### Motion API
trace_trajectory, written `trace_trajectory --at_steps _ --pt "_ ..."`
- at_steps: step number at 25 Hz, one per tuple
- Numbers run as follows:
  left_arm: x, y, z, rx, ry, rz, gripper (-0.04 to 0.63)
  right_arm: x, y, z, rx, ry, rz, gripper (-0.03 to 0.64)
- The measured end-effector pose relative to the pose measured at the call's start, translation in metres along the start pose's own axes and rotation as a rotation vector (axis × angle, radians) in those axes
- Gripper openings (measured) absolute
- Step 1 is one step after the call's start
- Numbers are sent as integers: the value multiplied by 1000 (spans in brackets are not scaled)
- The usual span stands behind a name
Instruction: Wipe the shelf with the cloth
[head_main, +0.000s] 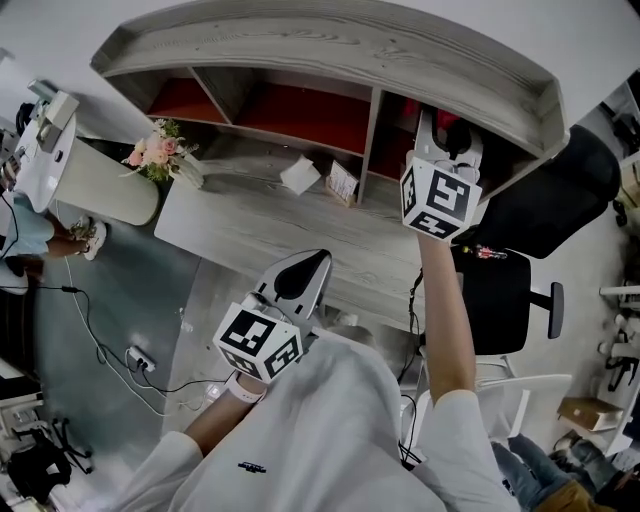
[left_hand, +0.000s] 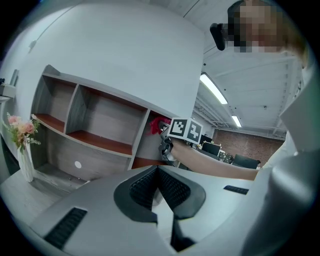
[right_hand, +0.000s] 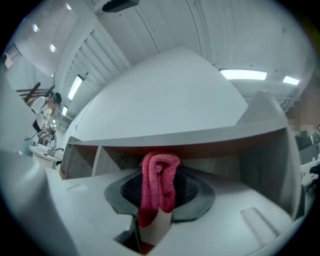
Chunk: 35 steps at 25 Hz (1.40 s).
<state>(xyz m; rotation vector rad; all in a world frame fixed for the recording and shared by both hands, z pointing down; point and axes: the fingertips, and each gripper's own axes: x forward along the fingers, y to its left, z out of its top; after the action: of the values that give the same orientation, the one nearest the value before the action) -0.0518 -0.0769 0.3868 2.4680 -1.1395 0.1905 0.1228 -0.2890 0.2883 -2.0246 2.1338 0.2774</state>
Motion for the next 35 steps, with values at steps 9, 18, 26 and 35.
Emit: trace_trajectory --at_steps 9,18,26,35 --pt "3 -7 -3 -3 -5 -26 6 -46 -68 9 31 -5 -231 127" --pt "7 -13 -2 -7 -18 -51 6 -94 -96 18 121 -5 -310 127" --pt "9 -9 7 -8 -53 -63 6 -141 -77 45 82 45 -77 127" --pt "12 4 19 5 -75 -54 6 -209 -52 48 4 148 86 127"
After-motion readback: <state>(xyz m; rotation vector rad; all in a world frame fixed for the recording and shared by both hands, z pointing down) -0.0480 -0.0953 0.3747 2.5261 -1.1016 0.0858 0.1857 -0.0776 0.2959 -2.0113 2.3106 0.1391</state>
